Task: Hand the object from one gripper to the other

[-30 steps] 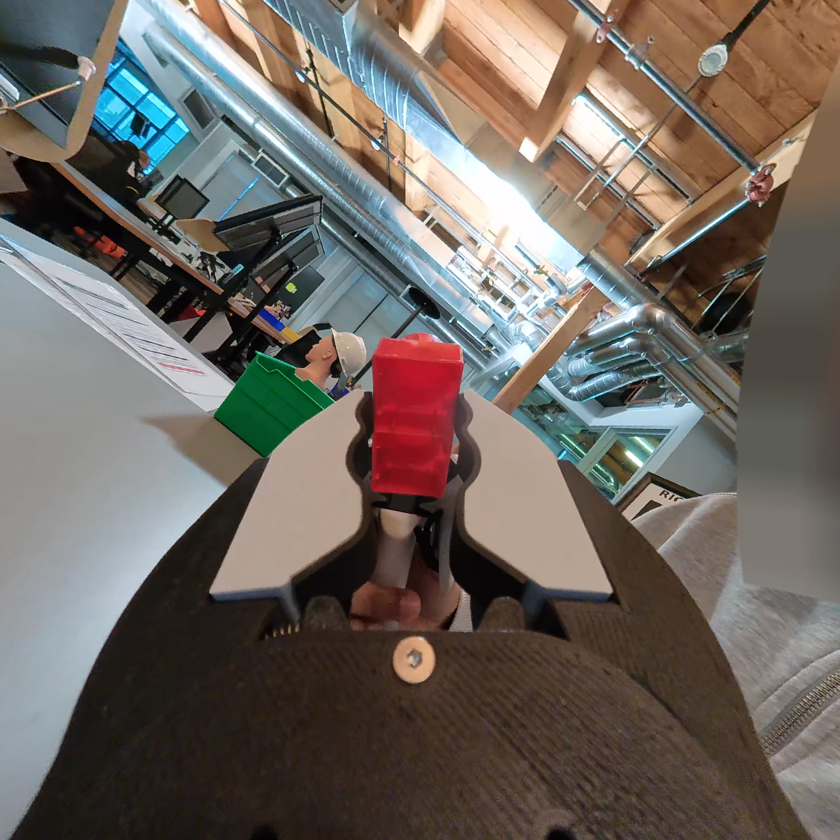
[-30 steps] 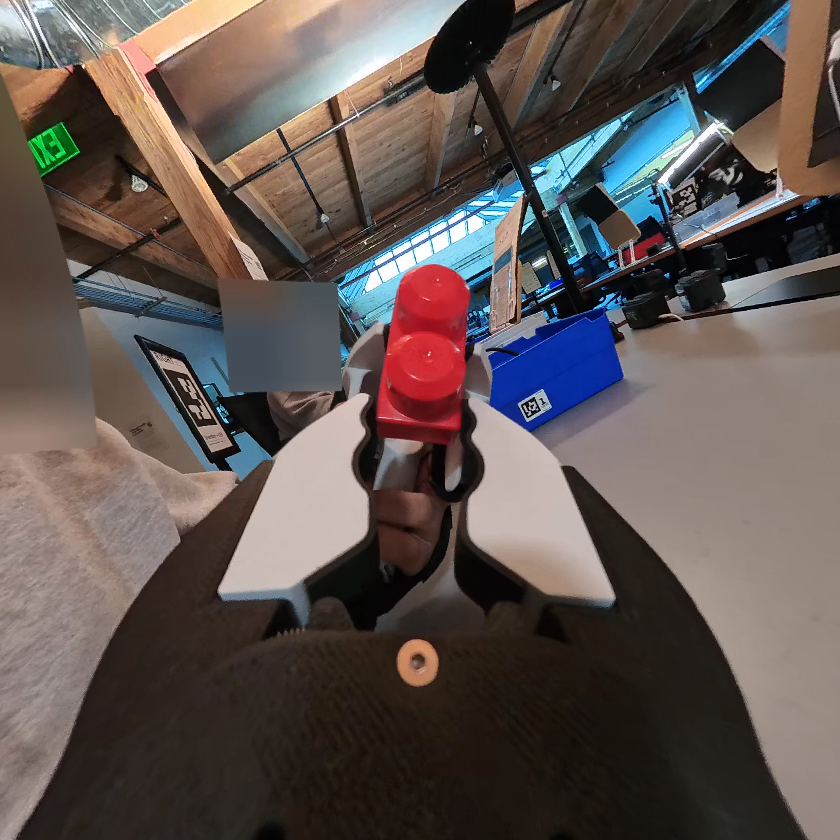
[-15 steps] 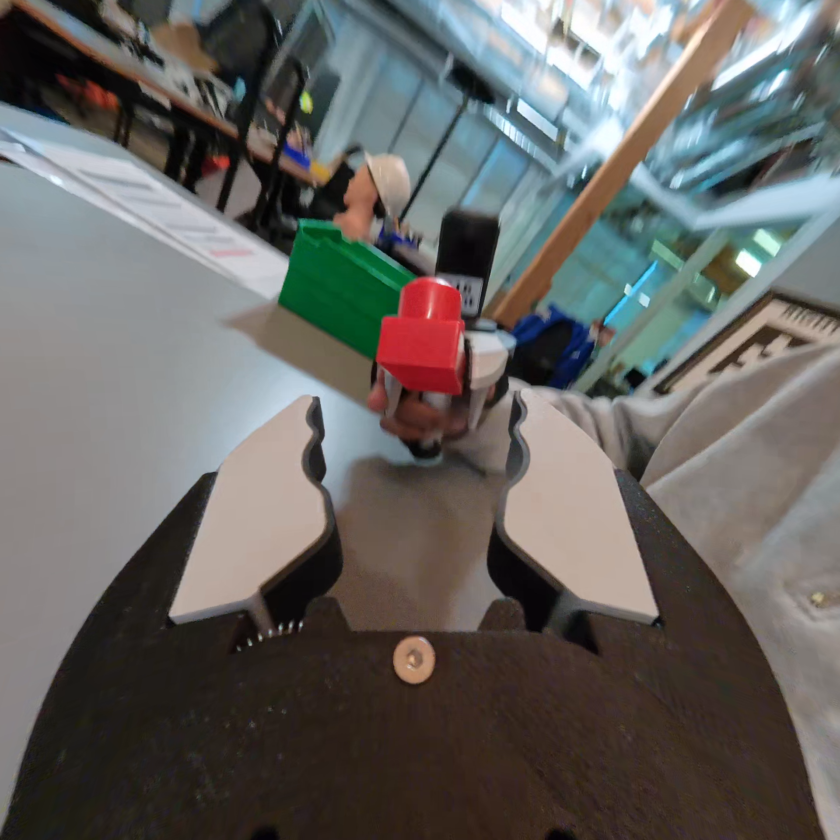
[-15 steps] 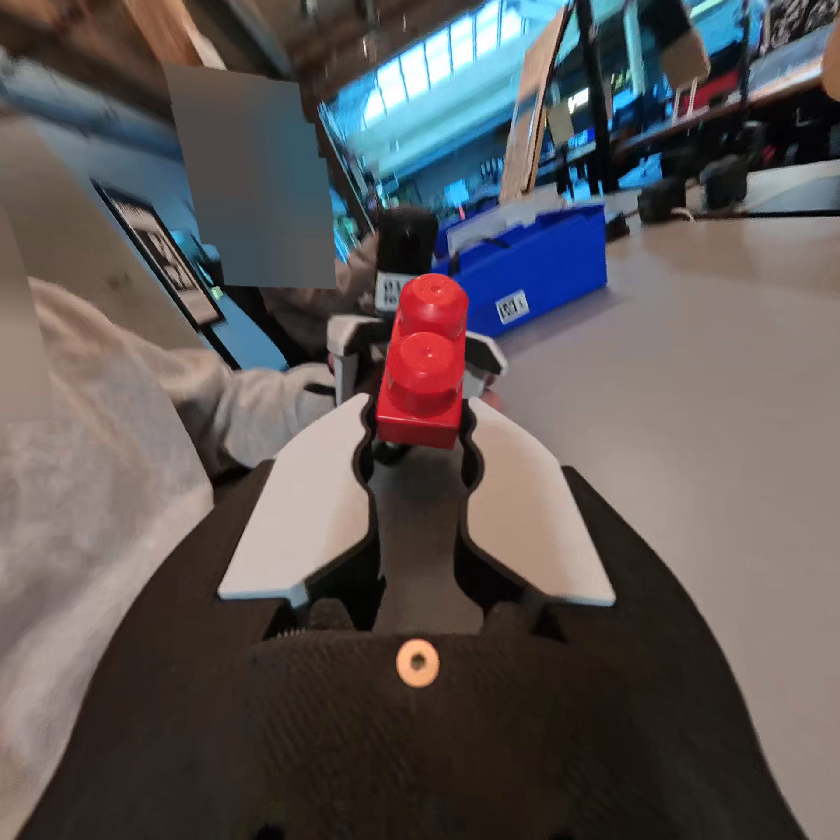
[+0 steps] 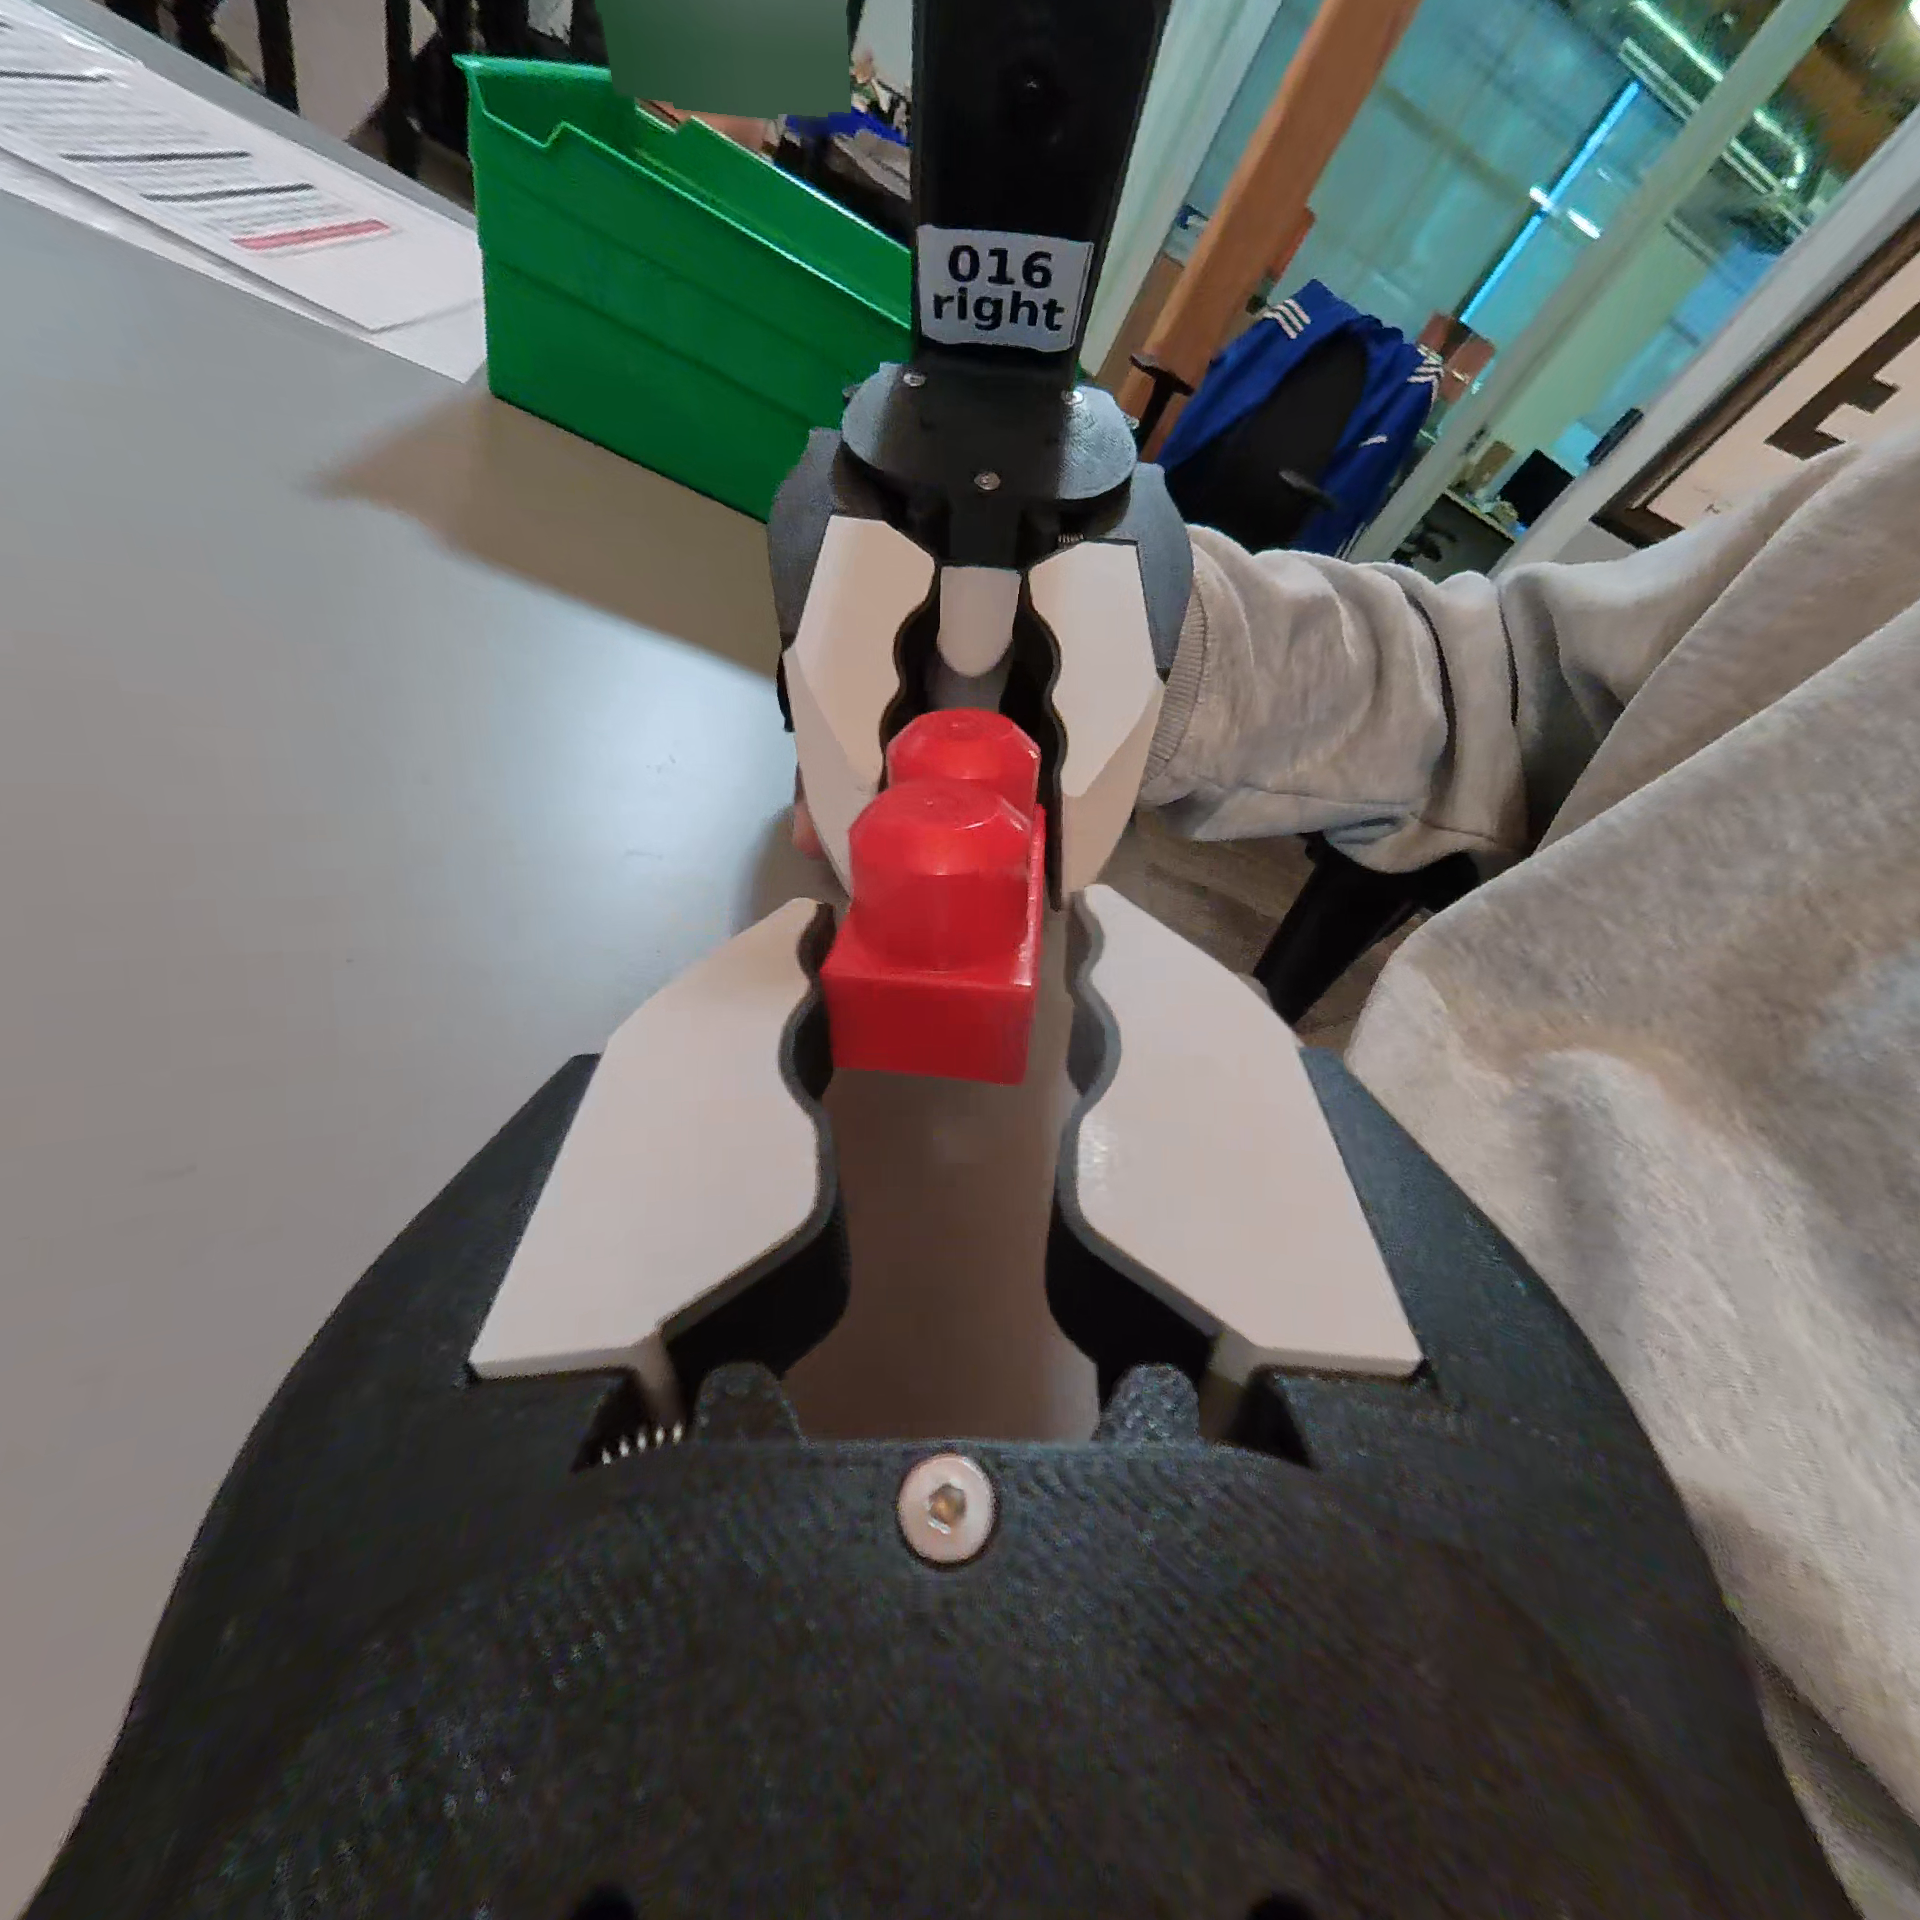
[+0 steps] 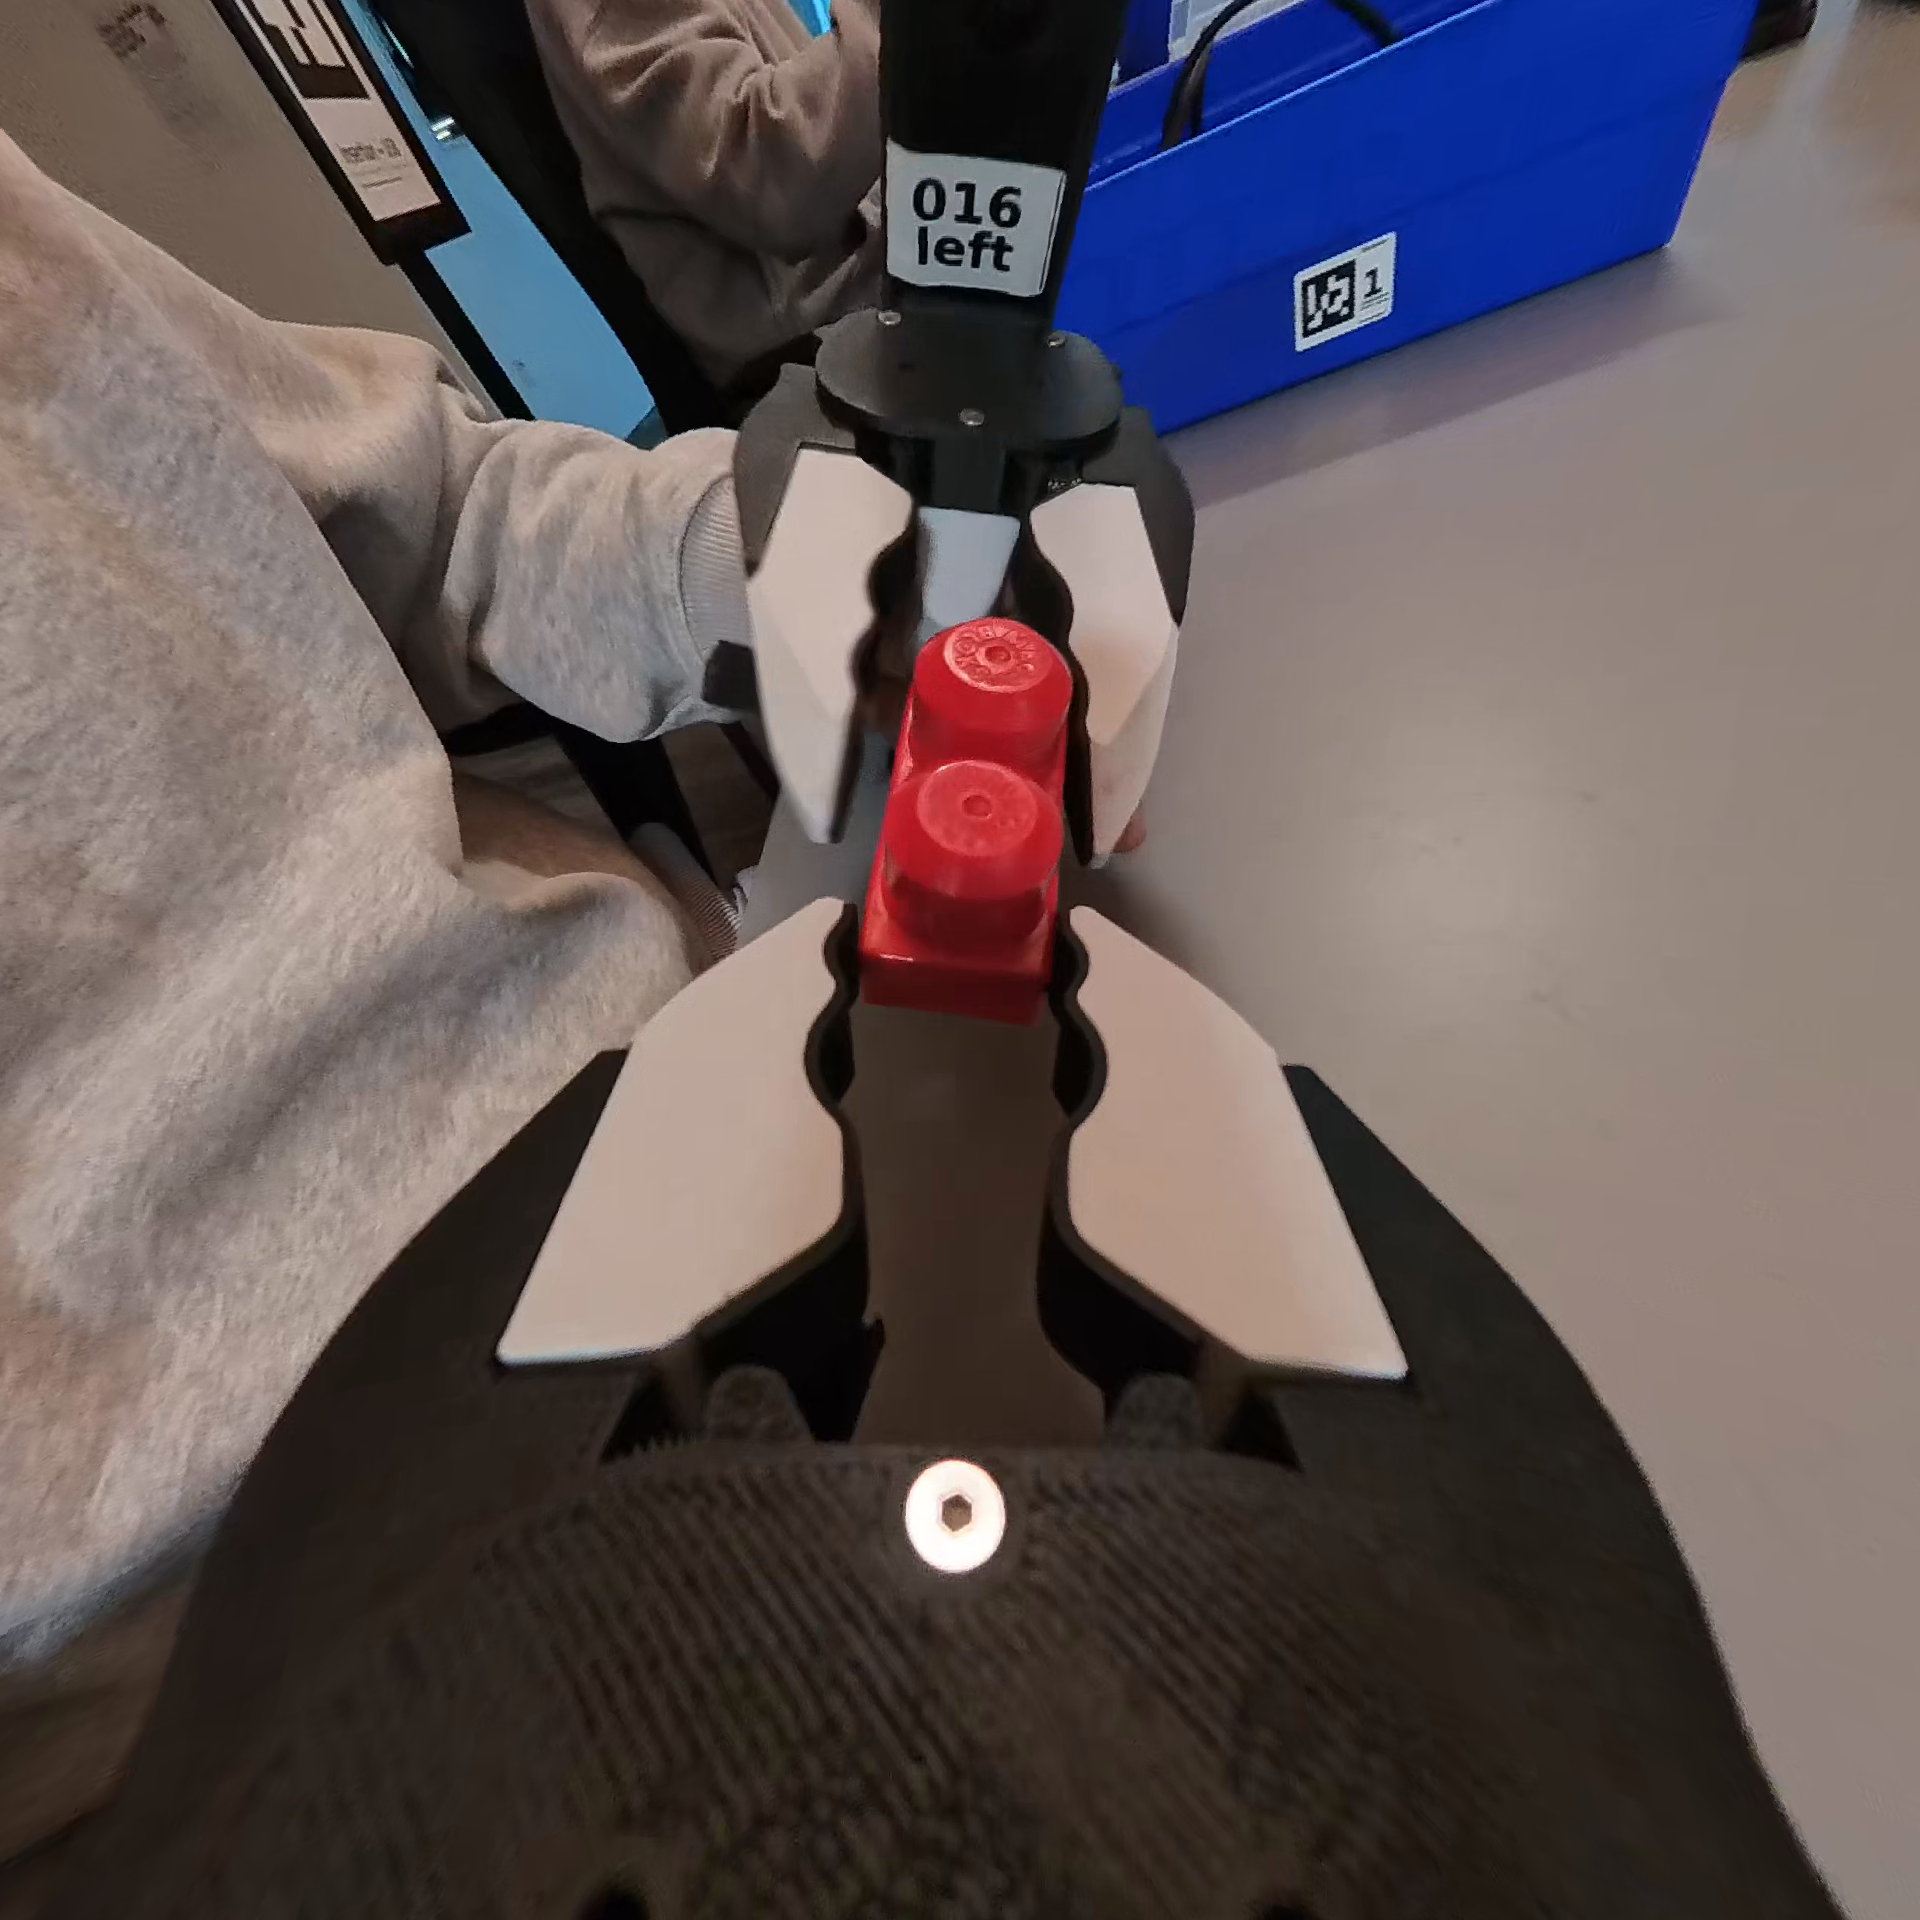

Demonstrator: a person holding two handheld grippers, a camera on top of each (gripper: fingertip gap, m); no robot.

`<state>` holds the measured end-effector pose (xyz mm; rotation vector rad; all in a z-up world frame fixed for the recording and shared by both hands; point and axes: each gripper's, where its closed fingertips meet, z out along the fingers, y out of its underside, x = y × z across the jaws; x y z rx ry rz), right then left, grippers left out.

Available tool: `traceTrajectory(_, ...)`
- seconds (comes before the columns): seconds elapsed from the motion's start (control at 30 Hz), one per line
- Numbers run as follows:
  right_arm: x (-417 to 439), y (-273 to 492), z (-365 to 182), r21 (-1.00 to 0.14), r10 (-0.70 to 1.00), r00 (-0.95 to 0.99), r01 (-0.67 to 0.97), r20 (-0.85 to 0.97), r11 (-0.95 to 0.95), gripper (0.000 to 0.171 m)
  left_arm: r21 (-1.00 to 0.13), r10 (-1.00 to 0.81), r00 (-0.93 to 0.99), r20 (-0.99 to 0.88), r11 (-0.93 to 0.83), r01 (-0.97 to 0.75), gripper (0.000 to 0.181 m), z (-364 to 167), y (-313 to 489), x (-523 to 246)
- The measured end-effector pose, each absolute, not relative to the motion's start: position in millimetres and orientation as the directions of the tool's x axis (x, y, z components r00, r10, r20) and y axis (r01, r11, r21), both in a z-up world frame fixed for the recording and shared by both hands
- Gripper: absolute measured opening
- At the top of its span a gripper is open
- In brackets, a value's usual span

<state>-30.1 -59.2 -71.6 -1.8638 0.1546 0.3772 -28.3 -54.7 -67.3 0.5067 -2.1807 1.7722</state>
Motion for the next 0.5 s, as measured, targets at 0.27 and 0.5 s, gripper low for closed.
traceTrajectory(0.27,-17.3,-58.0,-62.3,-0.930,0.011,0.955,-0.287,-0.297,-0.231,0.037,-0.895,-0.154,-0.903,0.400,0.146,-0.421,0.037,-62.9,-50.7,-16.4)
traceTrajectory(0.5,7.1,-64.3,-31.2,-0.988,-0.122,0.981,-0.152,-0.152,0.014,0.082,-0.803,-0.006,-0.804,0.594,-0.073,-0.592,0.036,-33.4,-38.1,-8.3)
